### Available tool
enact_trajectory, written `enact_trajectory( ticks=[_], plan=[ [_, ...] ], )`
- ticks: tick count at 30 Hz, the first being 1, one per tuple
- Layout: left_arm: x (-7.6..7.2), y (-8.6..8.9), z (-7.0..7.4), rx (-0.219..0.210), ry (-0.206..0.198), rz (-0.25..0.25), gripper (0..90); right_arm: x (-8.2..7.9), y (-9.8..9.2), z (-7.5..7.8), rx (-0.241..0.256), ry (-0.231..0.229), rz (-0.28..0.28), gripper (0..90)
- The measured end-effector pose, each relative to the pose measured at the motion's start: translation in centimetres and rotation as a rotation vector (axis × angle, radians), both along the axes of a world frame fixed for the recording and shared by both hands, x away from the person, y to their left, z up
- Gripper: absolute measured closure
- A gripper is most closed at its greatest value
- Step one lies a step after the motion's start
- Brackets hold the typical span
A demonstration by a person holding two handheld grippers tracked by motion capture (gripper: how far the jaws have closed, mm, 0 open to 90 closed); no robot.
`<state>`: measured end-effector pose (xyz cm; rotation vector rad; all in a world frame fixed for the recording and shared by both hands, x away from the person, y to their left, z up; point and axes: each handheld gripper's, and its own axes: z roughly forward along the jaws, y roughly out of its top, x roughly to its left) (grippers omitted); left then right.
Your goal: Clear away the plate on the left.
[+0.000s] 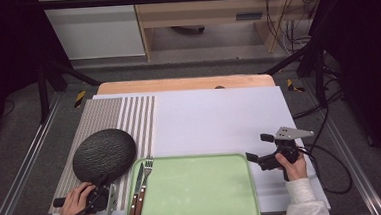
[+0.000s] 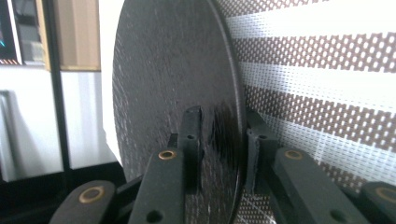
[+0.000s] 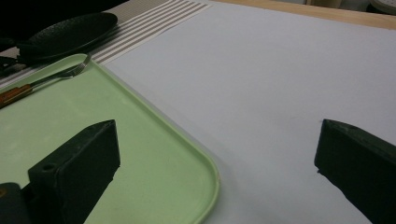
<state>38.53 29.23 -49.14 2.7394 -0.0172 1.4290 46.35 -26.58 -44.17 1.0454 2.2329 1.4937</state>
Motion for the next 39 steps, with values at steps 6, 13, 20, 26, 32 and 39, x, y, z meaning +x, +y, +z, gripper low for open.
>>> enact_trajectory(
  ticks=[6, 13, 20, 26, 32, 39],
  plan=[
    [0.0, 0.0, -0.1, 0.003, -0.007, 0.002, 75.5, 0.0, 0.0, 0.0, 0.001, 0.0, 0.001, 0.6],
    [-0.1, -0.1, -0.4, 0.021, -0.024, -0.012, 78.0, 0.0, 0.1, 0.0, -0.001, 0.0, 0.002, 0.6],
    [-0.3, 0.1, -0.1, 0.016, -0.053, -0.008, 80.6, 0.0, 0.1, 0.0, -0.001, 0.0, 0.001, 0.6],
    [-0.4, 0.2, 0.5, -0.009, -0.105, -0.014, 86.1, 0.0, 0.1, -0.1, -0.007, 0.0, 0.002, 0.6],
    [-0.3, 0.3, 0.8, -0.032, -0.099, -0.003, 86.3, 0.1, 0.1, -0.1, -0.007, 0.001, 0.003, 0.6],
    [-0.3, 0.2, 1.1, -0.043, -0.091, 0.0, 86.6, 0.0, 0.1, -0.1, -0.005, 0.0, 0.001, 0.6]
  ],
)
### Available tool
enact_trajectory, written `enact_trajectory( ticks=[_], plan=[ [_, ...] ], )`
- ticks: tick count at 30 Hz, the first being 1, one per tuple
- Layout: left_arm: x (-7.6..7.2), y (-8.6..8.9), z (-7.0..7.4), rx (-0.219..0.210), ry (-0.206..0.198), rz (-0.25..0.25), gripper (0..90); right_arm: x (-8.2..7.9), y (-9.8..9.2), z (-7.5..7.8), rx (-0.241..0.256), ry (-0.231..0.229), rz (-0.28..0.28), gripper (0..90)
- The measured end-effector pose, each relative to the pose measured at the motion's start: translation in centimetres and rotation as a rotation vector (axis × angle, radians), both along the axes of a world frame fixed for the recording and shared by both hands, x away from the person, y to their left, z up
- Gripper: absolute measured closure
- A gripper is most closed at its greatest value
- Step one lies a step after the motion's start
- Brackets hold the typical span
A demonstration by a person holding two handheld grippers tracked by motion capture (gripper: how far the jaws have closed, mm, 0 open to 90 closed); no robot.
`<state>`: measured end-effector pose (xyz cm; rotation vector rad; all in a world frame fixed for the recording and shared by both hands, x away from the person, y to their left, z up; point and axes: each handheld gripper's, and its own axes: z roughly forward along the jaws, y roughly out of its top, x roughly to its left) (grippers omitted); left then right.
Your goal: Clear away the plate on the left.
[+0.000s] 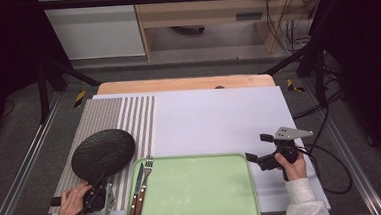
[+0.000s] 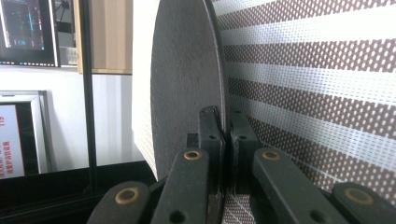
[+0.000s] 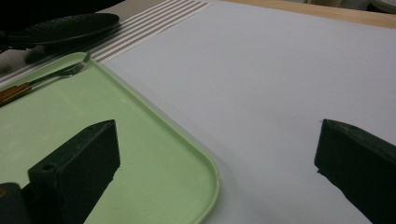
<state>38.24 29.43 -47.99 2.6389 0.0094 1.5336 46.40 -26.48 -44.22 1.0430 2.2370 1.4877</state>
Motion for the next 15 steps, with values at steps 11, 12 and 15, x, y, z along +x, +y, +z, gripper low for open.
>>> enact_trajectory(
  ticks=[11, 12, 15],
  plan=[
    [0.15, -0.05, 0.36, 0.01, 0.011, -0.009, 86.6, 0.03, 0.01, -0.03, -0.003, 0.001, -0.001, 0.6],
    [0.17, -0.03, 0.36, 0.011, 0.011, -0.01, 86.5, 0.03, 0.02, -0.03, -0.003, 0.001, 0.0, 0.6],
    [0.24, -0.09, 0.39, 0.02, 0.012, -0.01, 86.6, 0.02, -0.01, -0.02, -0.004, 0.0, 0.001, 0.6]
  ],
)
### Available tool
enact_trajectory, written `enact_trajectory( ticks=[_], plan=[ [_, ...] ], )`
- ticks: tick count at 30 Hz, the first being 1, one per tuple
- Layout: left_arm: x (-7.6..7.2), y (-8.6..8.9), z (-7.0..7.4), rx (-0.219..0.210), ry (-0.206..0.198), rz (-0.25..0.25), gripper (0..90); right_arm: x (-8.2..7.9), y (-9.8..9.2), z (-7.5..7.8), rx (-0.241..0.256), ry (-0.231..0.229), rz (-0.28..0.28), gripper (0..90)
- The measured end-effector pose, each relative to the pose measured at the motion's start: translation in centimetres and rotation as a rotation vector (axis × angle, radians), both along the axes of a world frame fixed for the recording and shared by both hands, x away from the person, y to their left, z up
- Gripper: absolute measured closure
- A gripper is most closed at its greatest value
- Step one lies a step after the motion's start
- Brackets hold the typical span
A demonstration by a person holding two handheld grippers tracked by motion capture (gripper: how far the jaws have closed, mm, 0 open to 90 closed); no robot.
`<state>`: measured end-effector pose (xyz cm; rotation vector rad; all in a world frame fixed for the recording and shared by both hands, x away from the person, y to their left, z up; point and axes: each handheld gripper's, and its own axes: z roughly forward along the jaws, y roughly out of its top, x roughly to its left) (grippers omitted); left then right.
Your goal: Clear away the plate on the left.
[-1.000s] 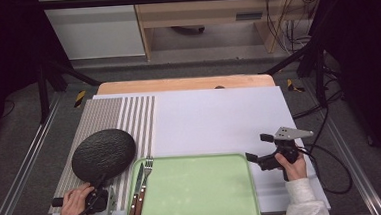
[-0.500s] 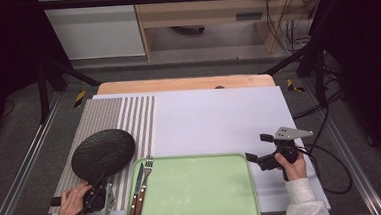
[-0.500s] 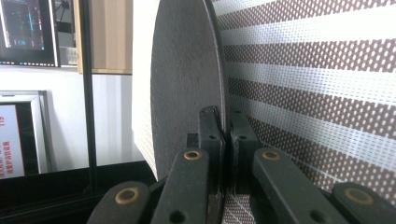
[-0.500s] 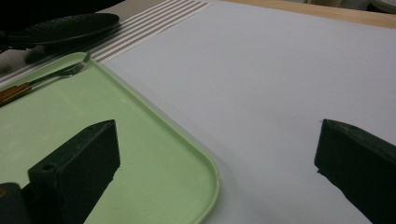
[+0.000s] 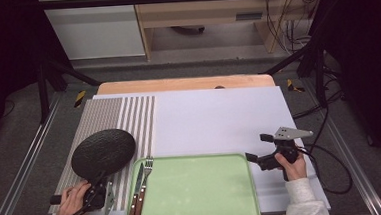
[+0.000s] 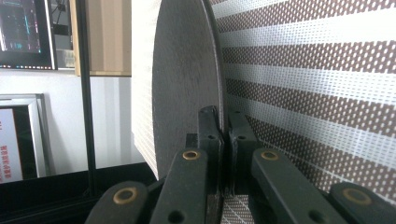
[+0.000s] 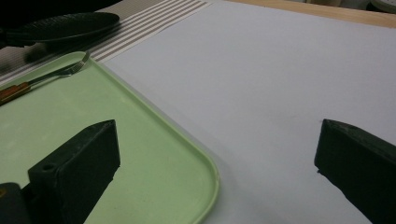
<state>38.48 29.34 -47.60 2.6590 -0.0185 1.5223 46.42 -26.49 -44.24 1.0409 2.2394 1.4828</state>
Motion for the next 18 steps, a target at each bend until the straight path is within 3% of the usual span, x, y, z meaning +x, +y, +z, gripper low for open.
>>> enact_trajectory(
  ticks=[3, 18],
  plan=[
    [0.03, -0.08, 0.07, 0.01, -0.001, 0.003, 86.5, 0.0, 0.01, -0.01, 0.0, 0.0, -0.001, 0.6],
    [-0.06, -0.29, 0.82, -0.031, 0.009, 0.014, 86.1, 0.01, 0.03, -0.03, -0.002, 0.002, -0.001, 0.6]
  ],
)
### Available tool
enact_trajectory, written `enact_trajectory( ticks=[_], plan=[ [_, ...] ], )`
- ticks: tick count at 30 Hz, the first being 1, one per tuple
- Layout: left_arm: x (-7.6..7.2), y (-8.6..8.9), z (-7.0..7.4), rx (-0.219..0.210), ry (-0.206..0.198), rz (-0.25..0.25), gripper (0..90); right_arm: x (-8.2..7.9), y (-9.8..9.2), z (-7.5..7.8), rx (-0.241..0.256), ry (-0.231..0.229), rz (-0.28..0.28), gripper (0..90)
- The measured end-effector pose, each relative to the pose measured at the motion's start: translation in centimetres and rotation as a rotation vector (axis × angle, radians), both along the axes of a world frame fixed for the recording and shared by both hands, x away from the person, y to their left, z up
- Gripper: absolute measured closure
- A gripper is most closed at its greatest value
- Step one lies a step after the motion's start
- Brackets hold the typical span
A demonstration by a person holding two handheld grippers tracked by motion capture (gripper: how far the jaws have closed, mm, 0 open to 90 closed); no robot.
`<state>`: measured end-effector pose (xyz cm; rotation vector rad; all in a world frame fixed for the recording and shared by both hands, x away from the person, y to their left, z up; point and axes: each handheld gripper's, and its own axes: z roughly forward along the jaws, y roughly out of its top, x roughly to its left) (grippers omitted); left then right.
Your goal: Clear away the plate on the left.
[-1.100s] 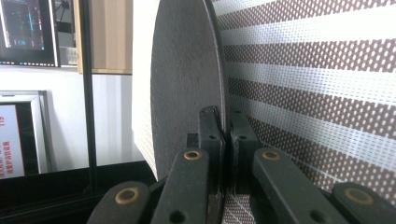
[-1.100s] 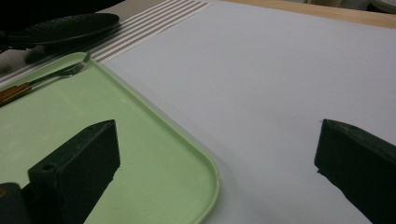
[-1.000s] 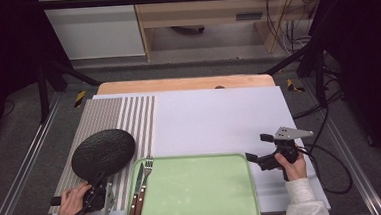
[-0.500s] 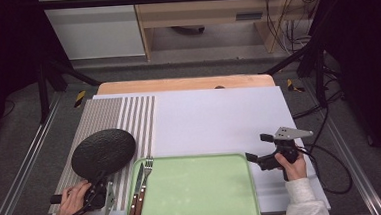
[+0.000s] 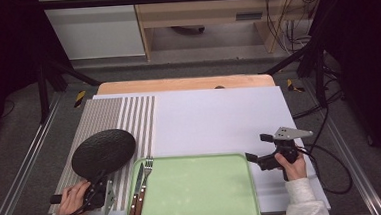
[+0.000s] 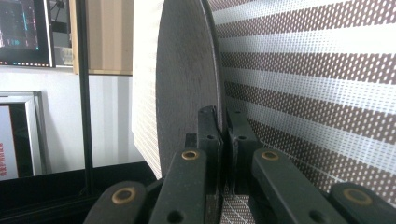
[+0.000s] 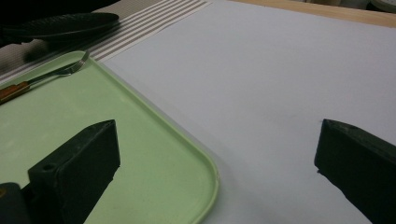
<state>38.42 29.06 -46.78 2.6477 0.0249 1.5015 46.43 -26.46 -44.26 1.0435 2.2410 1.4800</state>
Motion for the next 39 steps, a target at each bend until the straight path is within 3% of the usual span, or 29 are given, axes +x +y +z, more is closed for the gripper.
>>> enact_trajectory(
  ticks=[10, 18, 39],
  plan=[
    [-0.6, -0.6, 1.4, -0.027, -0.035, -0.003, 85.8, 0.0, 0.0, 0.0, 0.0, 0.0, 0.0, 0.6],
    [-1.0, -1.7, 2.7, -0.049, -0.038, -0.013, 85.8, 0.0, 0.0, 0.0, 0.001, -0.001, -0.001, 0.6],
    [-2.8, -5.2, 5.4, -0.07, -0.055, -0.114, 85.5, 0.0, 0.0, 0.0, 0.0, -0.001, 0.0, 0.6]
  ],
)
